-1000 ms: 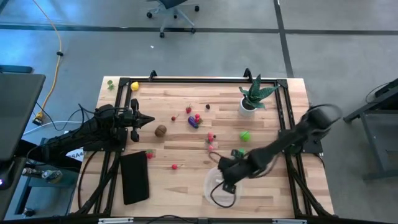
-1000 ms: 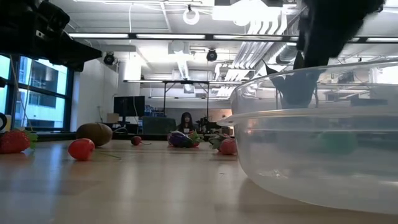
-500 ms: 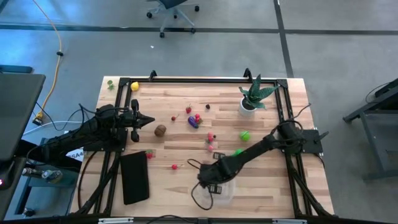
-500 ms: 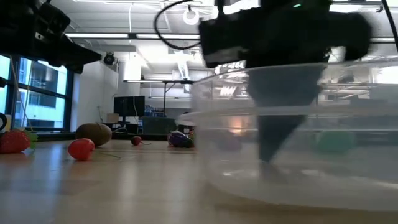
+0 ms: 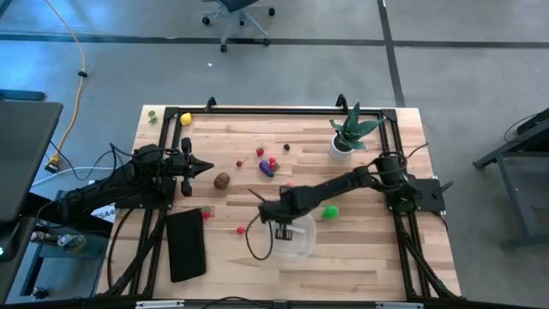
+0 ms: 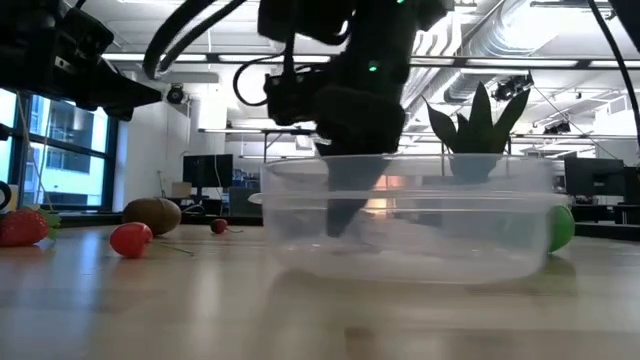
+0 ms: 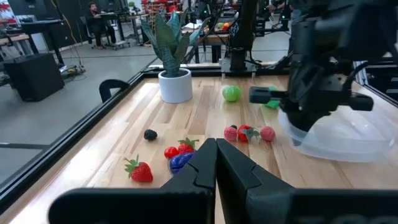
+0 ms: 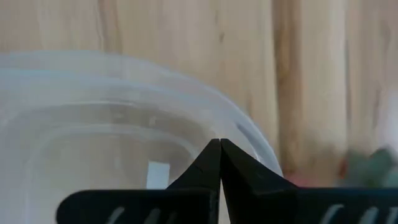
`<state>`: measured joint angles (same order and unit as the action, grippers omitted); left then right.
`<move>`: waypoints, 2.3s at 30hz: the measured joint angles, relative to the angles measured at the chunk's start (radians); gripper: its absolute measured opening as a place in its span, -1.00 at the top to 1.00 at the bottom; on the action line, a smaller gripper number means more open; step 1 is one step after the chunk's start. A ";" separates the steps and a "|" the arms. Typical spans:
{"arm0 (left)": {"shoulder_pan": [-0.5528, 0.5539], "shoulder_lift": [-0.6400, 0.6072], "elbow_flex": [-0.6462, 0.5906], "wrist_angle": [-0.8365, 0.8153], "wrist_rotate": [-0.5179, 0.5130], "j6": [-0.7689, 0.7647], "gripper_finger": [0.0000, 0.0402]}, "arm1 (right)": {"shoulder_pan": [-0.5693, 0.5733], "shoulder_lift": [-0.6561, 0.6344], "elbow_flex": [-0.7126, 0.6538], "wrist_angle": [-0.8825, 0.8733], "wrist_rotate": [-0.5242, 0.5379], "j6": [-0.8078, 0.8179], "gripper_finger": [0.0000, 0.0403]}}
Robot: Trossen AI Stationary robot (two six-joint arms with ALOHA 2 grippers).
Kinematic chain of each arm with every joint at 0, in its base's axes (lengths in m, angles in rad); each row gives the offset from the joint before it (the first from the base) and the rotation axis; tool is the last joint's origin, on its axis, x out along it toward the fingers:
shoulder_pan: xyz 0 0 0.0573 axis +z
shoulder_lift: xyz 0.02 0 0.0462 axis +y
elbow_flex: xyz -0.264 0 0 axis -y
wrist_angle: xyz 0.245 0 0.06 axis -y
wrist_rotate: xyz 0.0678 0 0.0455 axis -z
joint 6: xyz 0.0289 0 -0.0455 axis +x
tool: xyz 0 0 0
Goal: Pick and placing Produce into tupperware
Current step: Move the transparent container to the center of the table, then put the green cabbage into the transparent container
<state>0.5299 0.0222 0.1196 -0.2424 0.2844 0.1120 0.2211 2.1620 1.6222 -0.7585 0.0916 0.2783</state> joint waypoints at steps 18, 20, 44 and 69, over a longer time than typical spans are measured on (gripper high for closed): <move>0.000 0.000 0.000 0.000 -0.008 0.000 1.00 | -0.167 0.000 0.000 0.171 -0.044 -0.207 1.00; 0.000 0.000 0.000 0.001 -0.008 0.000 1.00 | -0.184 0.000 0.000 0.184 -0.045 -0.210 1.00; 0.000 0.000 0.000 0.001 -0.034 -0.001 1.00 | -0.120 0.000 -0.001 0.166 -0.220 -0.261 1.00; 0.000 0.000 0.000 0.000 -0.034 -0.001 1.00 | 0.028 -0.049 -0.001 0.027 -0.084 -0.093 1.00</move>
<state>0.5299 0.0221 0.1198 -0.2420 0.2504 0.1108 0.2488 2.1126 1.6211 -0.7317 0.0076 0.1851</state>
